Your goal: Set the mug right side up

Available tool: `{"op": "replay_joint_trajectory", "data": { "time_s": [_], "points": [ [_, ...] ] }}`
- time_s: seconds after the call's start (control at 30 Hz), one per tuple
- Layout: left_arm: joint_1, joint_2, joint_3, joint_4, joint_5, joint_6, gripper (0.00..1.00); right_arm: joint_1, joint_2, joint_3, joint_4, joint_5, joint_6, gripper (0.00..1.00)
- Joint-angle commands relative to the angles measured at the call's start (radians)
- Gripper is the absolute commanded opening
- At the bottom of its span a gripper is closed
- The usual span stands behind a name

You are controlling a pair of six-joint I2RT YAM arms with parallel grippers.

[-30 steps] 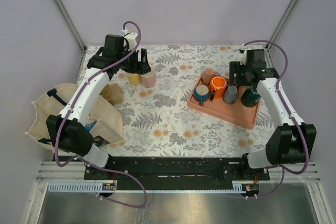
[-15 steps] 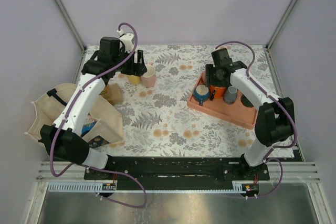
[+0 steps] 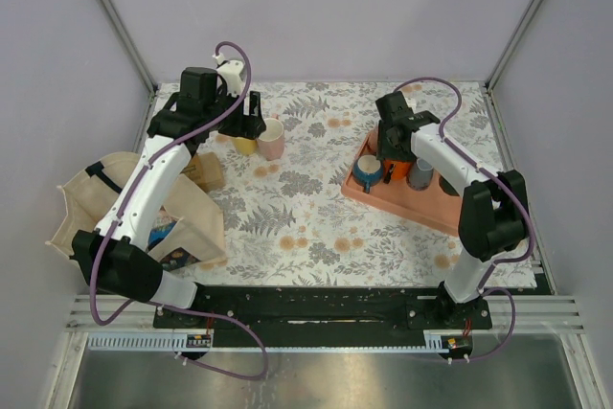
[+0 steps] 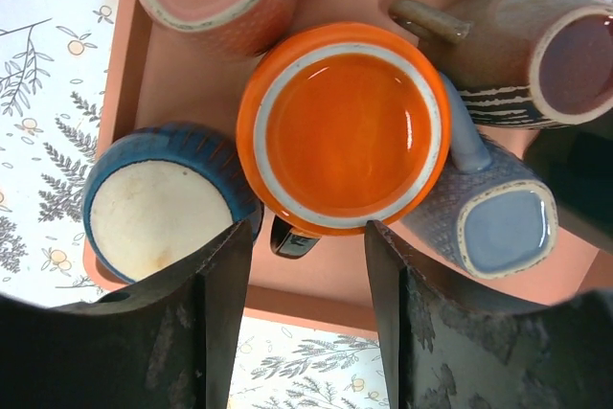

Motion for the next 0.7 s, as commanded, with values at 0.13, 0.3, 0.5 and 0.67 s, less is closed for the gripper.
{"op": "replay_joint_trajectory", "data": {
  "time_s": [0.13,0.3,0.5,0.67],
  "points": [
    [0.001,-0.010,0.047,0.017,-0.018,0.015,0.76,0.004,-0.011,-0.029,0.033,0.066,0.022,0.59],
    [-0.001,-0.001,0.058,0.017,-0.012,0.015,0.76,0.004,0.004,-0.082,0.104,0.065,-0.014,0.62],
    [-0.001,0.001,0.064,0.017,-0.018,0.019,0.76,0.004,-0.005,-0.138,0.129,0.106,-0.022,0.63],
    [-0.001,0.008,0.070,0.014,-0.017,0.021,0.76,0.006,-0.016,-0.158,0.178,0.033,-0.059,0.73]
  ]
}}
